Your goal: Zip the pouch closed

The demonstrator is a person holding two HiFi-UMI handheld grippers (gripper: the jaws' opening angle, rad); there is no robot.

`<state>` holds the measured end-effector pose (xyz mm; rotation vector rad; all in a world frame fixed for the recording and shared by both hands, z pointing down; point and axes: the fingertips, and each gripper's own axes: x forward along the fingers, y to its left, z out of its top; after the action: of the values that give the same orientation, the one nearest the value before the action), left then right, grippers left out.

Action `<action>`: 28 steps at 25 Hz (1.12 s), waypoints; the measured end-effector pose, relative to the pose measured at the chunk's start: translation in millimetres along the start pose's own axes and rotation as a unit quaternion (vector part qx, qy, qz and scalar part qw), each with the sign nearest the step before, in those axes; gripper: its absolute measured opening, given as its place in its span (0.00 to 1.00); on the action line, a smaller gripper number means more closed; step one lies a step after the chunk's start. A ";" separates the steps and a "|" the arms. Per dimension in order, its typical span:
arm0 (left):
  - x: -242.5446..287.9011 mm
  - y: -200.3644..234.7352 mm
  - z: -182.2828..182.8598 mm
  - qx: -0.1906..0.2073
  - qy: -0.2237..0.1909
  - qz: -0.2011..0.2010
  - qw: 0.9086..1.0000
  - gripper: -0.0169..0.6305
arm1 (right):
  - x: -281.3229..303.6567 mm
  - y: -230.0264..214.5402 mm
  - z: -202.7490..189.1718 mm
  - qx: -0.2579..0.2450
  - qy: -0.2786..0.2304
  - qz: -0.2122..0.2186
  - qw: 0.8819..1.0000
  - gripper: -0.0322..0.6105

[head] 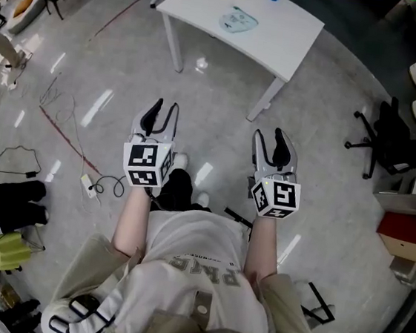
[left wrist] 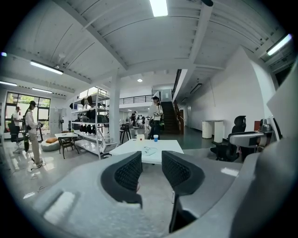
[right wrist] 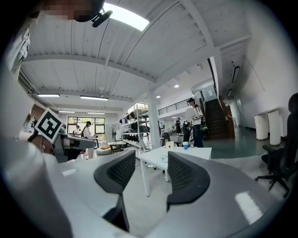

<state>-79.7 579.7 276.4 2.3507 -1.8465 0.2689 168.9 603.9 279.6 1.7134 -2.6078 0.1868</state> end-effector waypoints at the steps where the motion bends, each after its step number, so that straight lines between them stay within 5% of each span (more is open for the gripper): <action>1: 0.3 0.4 -0.7 0.001 0.002 0.001 1.000 0.25 | -0.5 -1.2 -1.3 0.002 0.001 -0.001 1.000 0.35; 16: 33.7 11.4 -9.5 0.001 0.026 -0.009 1.000 0.25 | 13.6 -22.7 -15.8 0.018 0.017 -0.029 0.999 0.35; 28: 114.9 53.0 -12.2 -0.003 0.046 -0.021 0.999 0.25 | 98.1 -43.8 -16.5 0.017 0.030 -0.040 0.999 0.35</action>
<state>-105.4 461.1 314.2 2.3287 -1.7522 0.3603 168.9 498.8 307.6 1.7896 -2.5029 0.2788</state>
